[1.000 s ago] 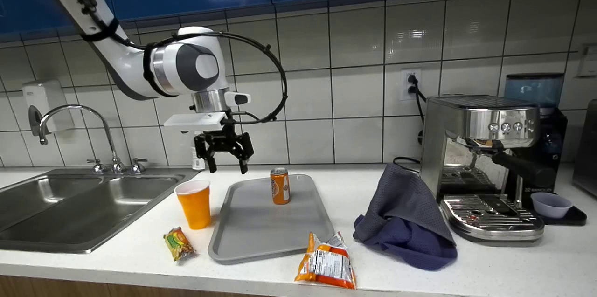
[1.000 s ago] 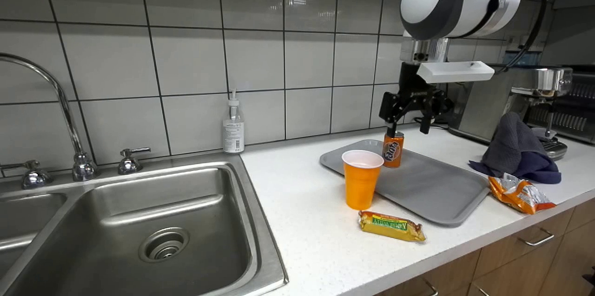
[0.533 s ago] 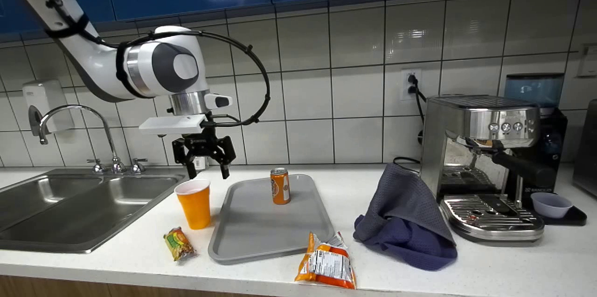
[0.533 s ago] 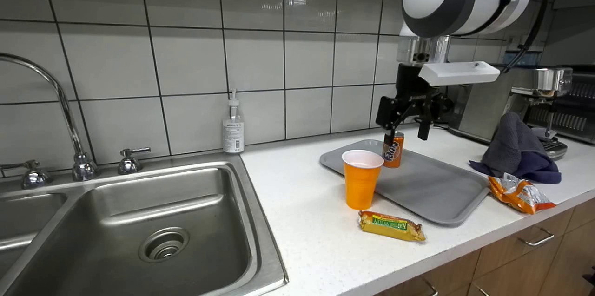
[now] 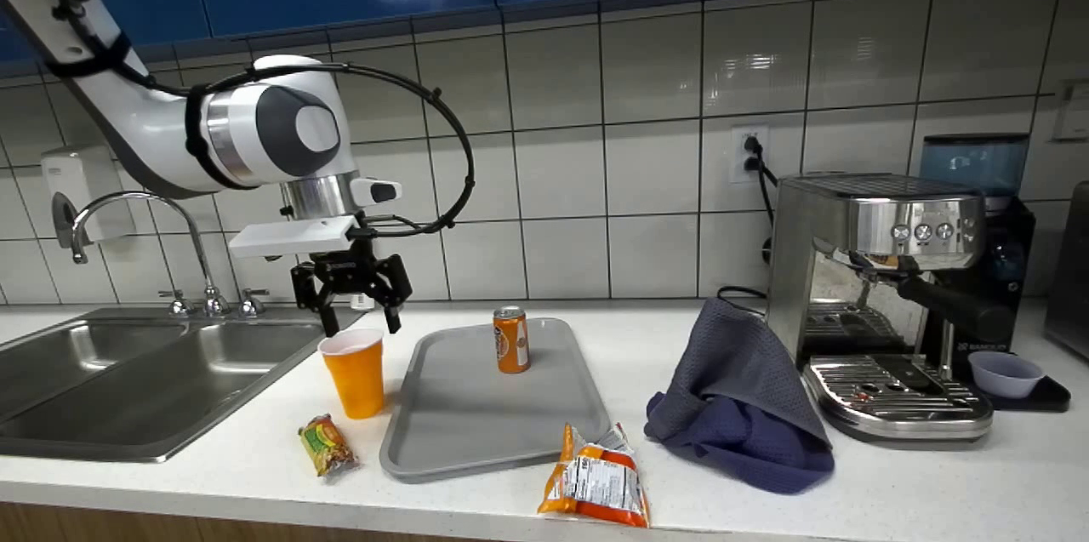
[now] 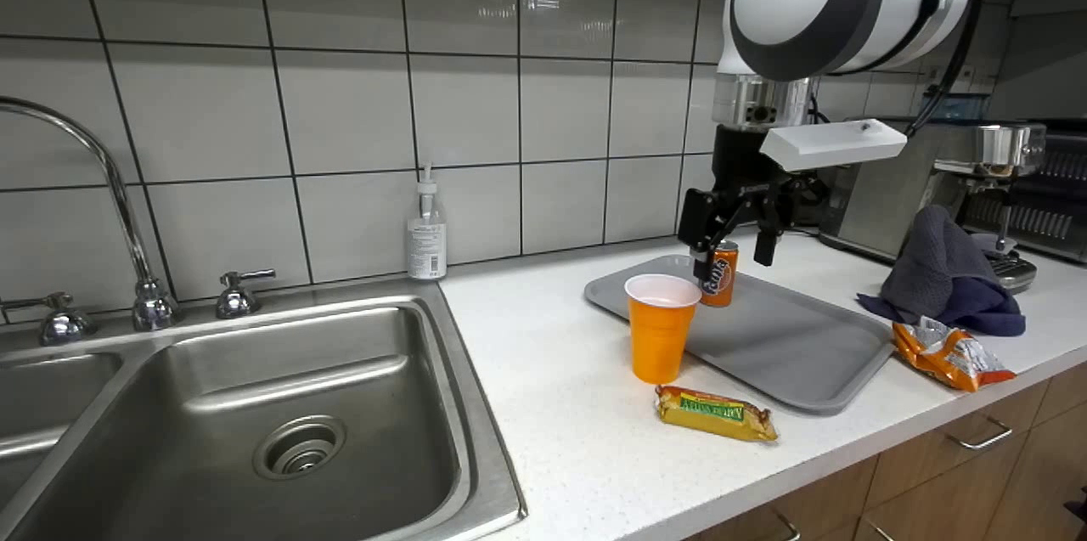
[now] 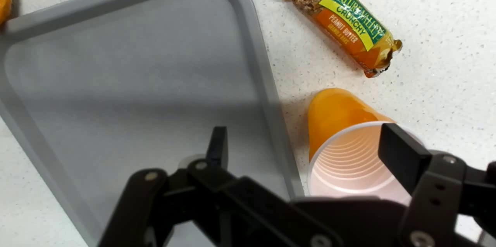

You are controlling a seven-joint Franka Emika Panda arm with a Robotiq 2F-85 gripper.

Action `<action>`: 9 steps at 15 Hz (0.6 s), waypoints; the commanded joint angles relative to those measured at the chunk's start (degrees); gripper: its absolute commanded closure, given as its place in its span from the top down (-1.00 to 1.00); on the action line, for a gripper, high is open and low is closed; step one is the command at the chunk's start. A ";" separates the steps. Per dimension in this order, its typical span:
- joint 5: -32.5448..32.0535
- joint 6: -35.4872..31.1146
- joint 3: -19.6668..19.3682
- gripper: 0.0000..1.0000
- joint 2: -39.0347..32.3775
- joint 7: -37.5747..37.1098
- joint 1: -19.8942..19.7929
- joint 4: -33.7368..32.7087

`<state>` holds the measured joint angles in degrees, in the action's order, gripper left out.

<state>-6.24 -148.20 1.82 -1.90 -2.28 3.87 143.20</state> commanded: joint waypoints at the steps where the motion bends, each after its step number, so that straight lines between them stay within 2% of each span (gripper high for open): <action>1: -2.13 -1.08 0.62 1.00 -1.00 -2.38 0.23 -0.23; 9: -2.29 -3.03 0.54 1.00 -5.85 -2.49 0.69 -3.17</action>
<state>-6.86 -150.12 2.32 -5.52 -2.44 4.17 142.28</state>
